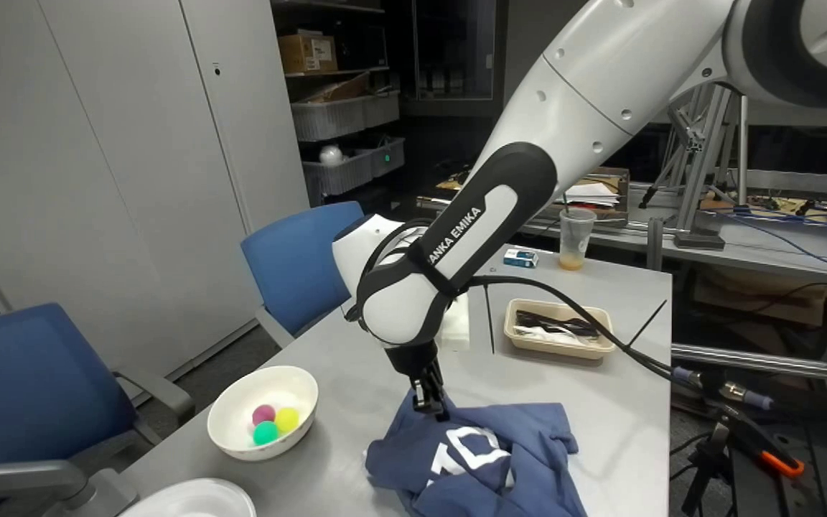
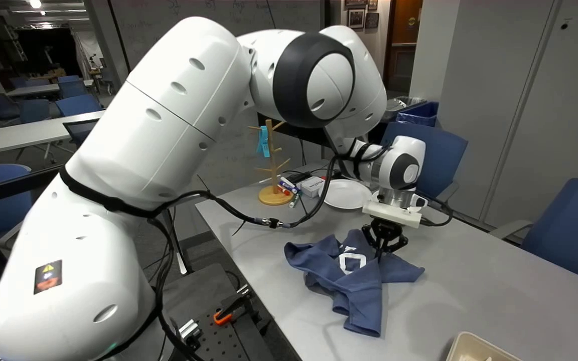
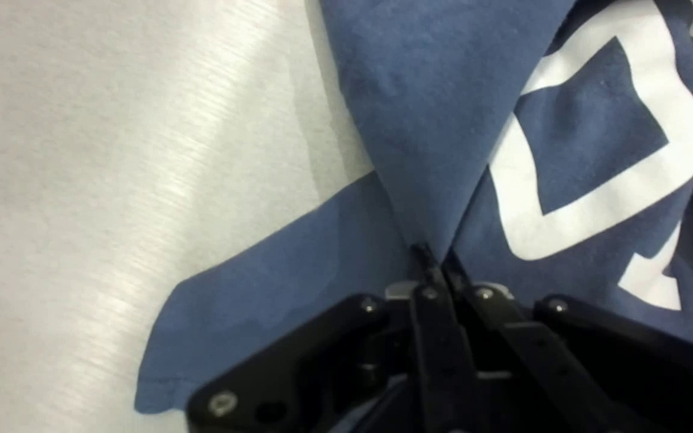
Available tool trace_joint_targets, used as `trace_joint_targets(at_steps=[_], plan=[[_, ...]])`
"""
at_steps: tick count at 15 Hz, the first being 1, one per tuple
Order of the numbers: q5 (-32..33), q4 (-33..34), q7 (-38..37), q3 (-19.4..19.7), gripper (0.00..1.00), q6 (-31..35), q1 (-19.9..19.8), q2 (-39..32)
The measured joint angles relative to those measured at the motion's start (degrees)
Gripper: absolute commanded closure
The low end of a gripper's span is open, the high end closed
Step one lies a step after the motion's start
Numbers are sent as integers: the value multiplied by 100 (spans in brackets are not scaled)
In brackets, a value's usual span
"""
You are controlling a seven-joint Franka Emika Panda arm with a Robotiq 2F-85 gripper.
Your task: Unfold the t-shirt
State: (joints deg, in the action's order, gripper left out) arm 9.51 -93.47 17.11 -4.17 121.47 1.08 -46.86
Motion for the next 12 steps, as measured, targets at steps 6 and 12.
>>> trace_joint_targets(at_steps=[6,12], plan=[[748,-428,-503,69,99,11,464,994],[2157,-1440,-1752,105,99,34,1175,2583]])
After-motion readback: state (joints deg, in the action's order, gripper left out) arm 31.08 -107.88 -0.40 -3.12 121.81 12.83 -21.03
